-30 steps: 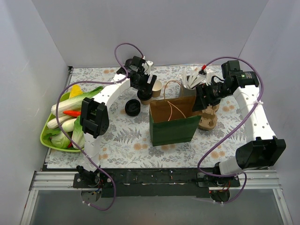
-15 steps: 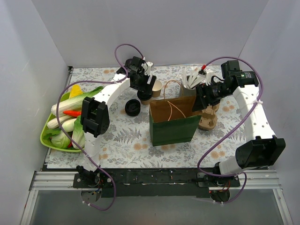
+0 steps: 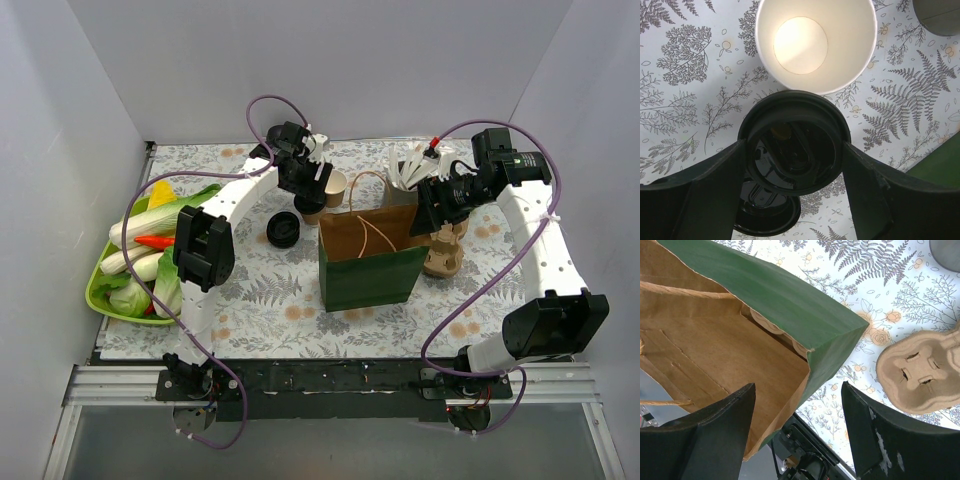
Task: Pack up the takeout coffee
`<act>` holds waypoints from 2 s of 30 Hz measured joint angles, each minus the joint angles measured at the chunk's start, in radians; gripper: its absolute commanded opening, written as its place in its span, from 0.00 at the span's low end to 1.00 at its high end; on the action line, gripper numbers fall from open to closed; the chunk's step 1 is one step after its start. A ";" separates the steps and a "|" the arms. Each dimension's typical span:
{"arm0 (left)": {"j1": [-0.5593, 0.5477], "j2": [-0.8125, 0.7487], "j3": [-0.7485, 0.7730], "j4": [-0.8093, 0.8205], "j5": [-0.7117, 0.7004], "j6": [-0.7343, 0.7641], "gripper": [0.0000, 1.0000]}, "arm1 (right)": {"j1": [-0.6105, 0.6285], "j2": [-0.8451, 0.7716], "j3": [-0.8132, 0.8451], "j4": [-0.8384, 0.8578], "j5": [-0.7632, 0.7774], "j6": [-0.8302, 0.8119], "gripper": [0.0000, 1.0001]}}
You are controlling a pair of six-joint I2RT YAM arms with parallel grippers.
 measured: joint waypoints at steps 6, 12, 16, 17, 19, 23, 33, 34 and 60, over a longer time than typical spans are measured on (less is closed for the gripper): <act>0.000 -0.002 -0.001 -0.003 0.000 0.013 0.47 | 0.000 0.007 0.000 0.002 -0.001 0.000 0.77; 0.006 -0.043 -0.020 -0.047 -0.001 0.037 0.25 | 0.000 0.010 0.000 0.003 -0.008 0.000 0.77; 0.014 -0.098 -0.020 -0.113 0.000 0.066 0.06 | 0.000 0.010 0.000 0.008 -0.022 0.000 0.77; 0.014 -0.115 -0.023 -0.125 0.003 0.074 0.03 | 0.000 0.010 0.000 0.011 -0.025 0.000 0.77; 0.016 -0.163 -0.051 -0.133 0.008 0.086 0.00 | 0.000 0.011 0.000 0.018 -0.030 0.000 0.77; 0.017 -0.268 -0.134 -0.145 0.036 0.119 0.00 | 0.000 0.013 0.000 0.029 -0.042 0.001 0.78; 0.015 -0.394 -0.315 -0.261 0.200 0.340 0.09 | 0.000 0.013 0.000 0.034 -0.048 0.001 0.78; 0.013 -0.426 -0.370 -0.264 0.207 0.367 0.09 | 0.000 0.013 0.000 0.035 -0.049 0.001 0.79; -0.014 -0.775 -0.835 -0.173 0.217 0.579 0.80 | 0.000 -0.011 -0.023 0.091 -0.069 0.005 0.81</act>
